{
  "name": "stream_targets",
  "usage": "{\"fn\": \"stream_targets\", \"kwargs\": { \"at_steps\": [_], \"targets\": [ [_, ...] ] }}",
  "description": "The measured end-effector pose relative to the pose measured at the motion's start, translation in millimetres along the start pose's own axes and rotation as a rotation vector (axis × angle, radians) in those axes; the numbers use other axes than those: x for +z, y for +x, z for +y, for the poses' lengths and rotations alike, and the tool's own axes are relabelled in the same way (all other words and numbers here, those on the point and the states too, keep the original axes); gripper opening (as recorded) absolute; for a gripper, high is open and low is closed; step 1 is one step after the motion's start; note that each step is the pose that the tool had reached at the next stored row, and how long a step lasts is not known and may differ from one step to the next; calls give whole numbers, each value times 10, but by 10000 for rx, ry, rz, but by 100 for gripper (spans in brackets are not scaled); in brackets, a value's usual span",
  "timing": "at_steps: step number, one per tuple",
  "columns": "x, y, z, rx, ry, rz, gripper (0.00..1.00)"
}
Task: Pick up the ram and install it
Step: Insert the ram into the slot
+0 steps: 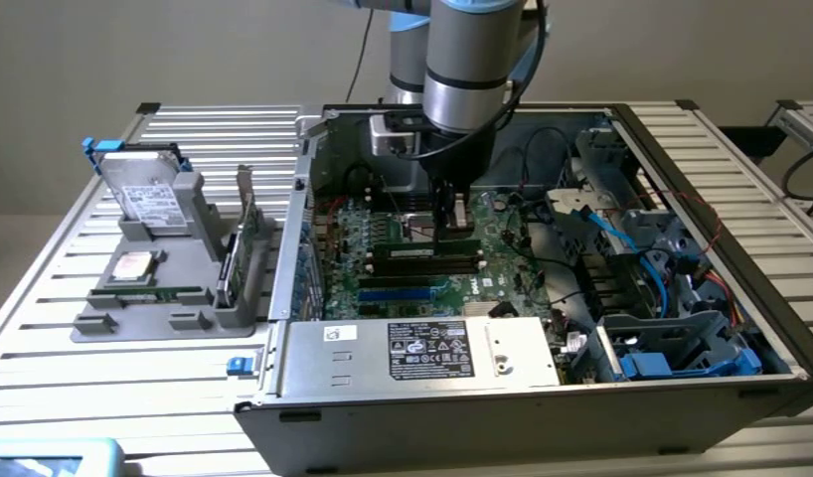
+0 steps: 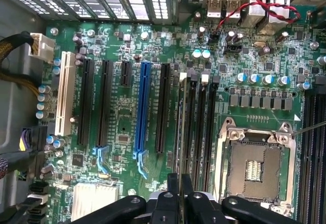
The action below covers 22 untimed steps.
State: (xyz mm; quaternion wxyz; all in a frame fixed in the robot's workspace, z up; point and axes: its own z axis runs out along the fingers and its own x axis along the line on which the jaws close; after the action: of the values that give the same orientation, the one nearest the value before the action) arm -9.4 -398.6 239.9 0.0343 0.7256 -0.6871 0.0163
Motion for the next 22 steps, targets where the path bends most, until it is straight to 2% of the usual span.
{"fn": "stream_targets", "kwargs": {
  "at_steps": [5,8,13,22],
  "targets": [
    [17,-23,-2,51,3,-2,13],
    [33,-23,-3,59,24,2,13],
    [73,-26,-4,86,91,33,13],
    [97,-29,5,117,110,83,13]
  ]
}}
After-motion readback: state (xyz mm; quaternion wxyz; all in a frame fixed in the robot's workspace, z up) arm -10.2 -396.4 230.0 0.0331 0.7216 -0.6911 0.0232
